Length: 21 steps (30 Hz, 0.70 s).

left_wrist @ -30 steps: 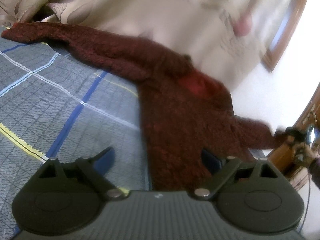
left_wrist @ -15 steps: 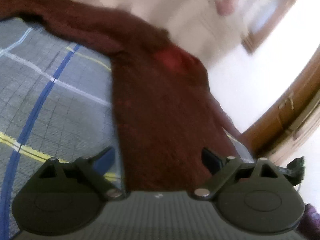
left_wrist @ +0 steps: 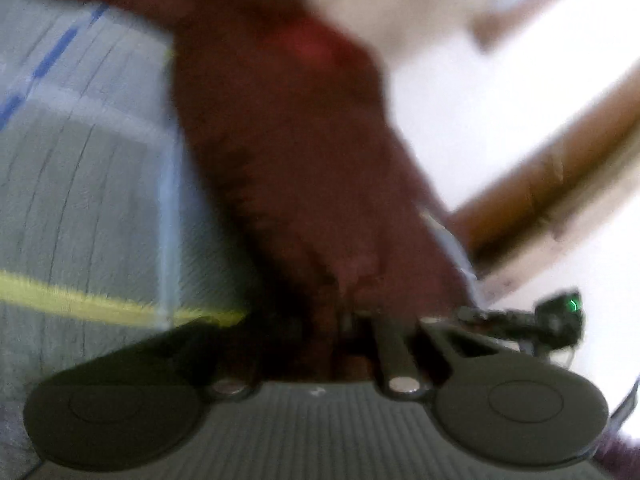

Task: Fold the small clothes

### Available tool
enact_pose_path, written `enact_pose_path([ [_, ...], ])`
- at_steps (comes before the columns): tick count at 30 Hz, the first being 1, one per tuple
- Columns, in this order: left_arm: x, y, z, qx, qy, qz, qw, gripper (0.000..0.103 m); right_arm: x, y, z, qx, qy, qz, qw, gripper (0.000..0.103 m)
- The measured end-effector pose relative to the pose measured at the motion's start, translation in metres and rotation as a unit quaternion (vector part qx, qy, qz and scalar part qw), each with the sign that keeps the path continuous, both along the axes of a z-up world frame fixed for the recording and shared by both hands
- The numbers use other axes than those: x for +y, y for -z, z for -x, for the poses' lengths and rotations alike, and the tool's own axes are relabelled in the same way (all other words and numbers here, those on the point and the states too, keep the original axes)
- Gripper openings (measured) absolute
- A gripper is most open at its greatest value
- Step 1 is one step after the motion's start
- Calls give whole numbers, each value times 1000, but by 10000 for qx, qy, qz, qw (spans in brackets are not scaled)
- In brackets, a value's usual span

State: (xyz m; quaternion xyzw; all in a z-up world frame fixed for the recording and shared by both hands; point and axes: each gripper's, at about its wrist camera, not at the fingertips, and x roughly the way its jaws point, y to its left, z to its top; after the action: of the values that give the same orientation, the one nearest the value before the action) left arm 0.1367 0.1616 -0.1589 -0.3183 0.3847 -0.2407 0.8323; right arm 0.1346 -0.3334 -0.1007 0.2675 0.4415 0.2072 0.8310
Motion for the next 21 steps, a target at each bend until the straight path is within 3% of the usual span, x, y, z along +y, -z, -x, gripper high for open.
enact_pose_path([
  [1,1,2,0,3,-72,128,9999,13,-2,2,1,0,54,-51,10000,17],
  [5,-6,-20,13,-366,-177,-159,9990,12,-4,0,10,-42,305,-374,9988,17],
  [14,14,-90,90,-836,-277,-51,9961,12,6,-60,82,-586,297,-1113,9916,16],
  [17,15,-84,121,-654,-259,-155,9974,12,6,-71,114,-623,289,-1205,9903,16],
  [21,20,-53,155,-366,-436,-274,9980,12,8,-54,149,-218,310,-1210,9919,16],
])
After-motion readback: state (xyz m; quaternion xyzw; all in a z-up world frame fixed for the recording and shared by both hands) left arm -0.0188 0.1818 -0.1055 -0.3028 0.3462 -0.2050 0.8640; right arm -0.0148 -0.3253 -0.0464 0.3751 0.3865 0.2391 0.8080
